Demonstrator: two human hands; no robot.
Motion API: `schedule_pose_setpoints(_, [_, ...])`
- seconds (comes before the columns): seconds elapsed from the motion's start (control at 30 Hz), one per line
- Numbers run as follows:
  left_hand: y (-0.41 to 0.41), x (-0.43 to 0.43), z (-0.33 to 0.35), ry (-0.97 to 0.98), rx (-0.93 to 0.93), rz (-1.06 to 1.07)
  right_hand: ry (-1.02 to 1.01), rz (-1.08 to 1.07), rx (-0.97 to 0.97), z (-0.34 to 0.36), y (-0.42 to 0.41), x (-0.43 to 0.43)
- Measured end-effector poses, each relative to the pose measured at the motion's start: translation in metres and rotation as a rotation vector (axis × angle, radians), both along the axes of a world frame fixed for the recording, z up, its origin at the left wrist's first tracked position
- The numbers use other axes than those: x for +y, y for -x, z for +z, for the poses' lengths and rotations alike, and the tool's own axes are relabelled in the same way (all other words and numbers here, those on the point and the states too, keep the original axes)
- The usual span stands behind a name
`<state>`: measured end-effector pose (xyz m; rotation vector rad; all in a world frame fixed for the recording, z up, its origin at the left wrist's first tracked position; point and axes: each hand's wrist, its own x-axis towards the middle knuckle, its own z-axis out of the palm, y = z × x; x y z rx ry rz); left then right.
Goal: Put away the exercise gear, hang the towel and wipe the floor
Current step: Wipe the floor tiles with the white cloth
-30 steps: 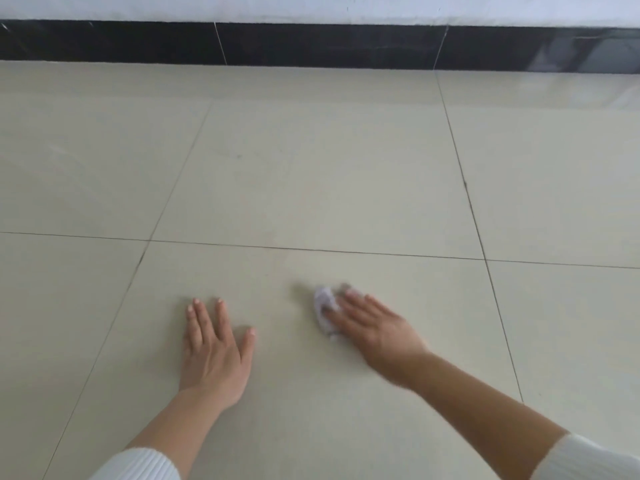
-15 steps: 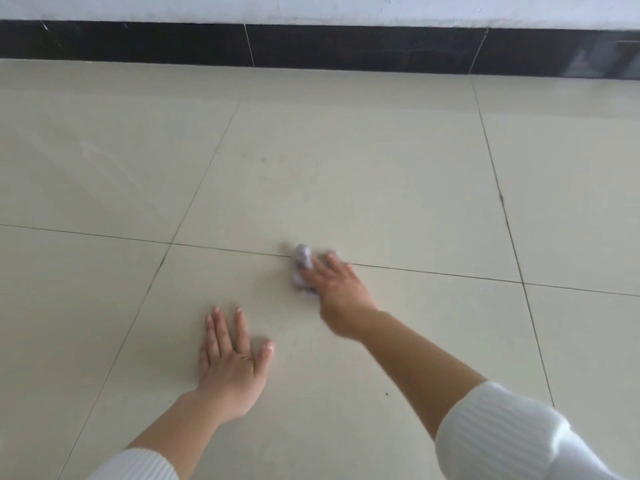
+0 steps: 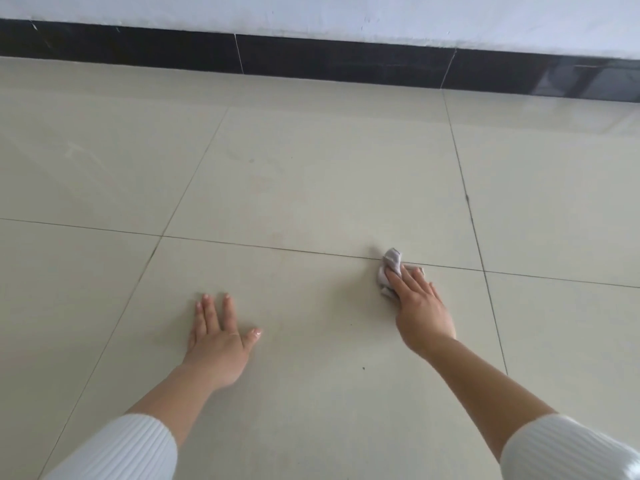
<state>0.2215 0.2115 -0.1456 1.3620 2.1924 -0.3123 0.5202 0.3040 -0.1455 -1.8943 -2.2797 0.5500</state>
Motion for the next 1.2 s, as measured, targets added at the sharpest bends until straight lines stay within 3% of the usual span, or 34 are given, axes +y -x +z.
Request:
schedule_pose_setpoints(0.1, [-0.001, 0.000, 0.000, -0.028, 0.016, 0.004, -0.002, 0.045, 0.020, -0.008, 0.017, -0.035])
schedule_pose_setpoints(0.33, [-0.002, -0.001, -0.004, -0.121, 0.046, 0.014, -0.033, 0.775, 0.026, -0.014, 0.037, -0.122])
schedule_pose_setpoints(0.4, [-0.001, -0.002, -0.004, -0.147, 0.043, 0.005, -0.075, 1.001, -0.037, -0.015, 0.032, -0.111])
schedule_pose_setpoints(0.47, [0.001, -0.007, -0.002, -0.189, 0.052, -0.027, -0.140, 1.075, -0.091, -0.018, 0.023, -0.083])
schedule_pose_setpoints(0.53, [0.004, -0.014, -0.002, -0.239, 0.053, -0.055, -0.158, 0.875, -0.091, -0.018, 0.012, -0.051])
schedule_pose_setpoints(0.67, [0.004, -0.013, -0.005, -0.284, 0.005, -0.024, -0.104, 0.040, -0.016, -0.013, -0.017, 0.009])
schedule_pose_setpoints(0.73, [0.001, -0.001, -0.008, -0.307, -0.010, 0.008, -0.033, -0.246, -0.003, -0.006, -0.013, 0.036])
schedule_pose_setpoints(0.8, [-0.008, 0.019, -0.011, -0.339, -0.014, 0.019, -0.055, -0.173, 0.031, -0.007, 0.014, 0.048])
schedule_pose_setpoints(0.9, [-0.022, 0.058, -0.013, -0.397, -0.005, -0.034, -0.094, 0.343, 0.125, -0.015, 0.061, 0.040])
schedule_pose_setpoints(0.97, [-0.026, 0.088, -0.015, -0.430, 0.017, -0.100, -0.081, 0.517, 0.113, -0.015, 0.068, 0.045])
schedule_pose_setpoints(1.03, [-0.026, 0.118, -0.015, -0.441, 0.033, -0.127, -0.101, 0.513, 0.057, -0.013, 0.057, 0.068])
schedule_pose_setpoints(1.2, [-0.024, 0.191, -0.018, -0.407, 0.058, -0.052, -0.087, 0.086, -0.029, -0.009, 0.010, 0.144])
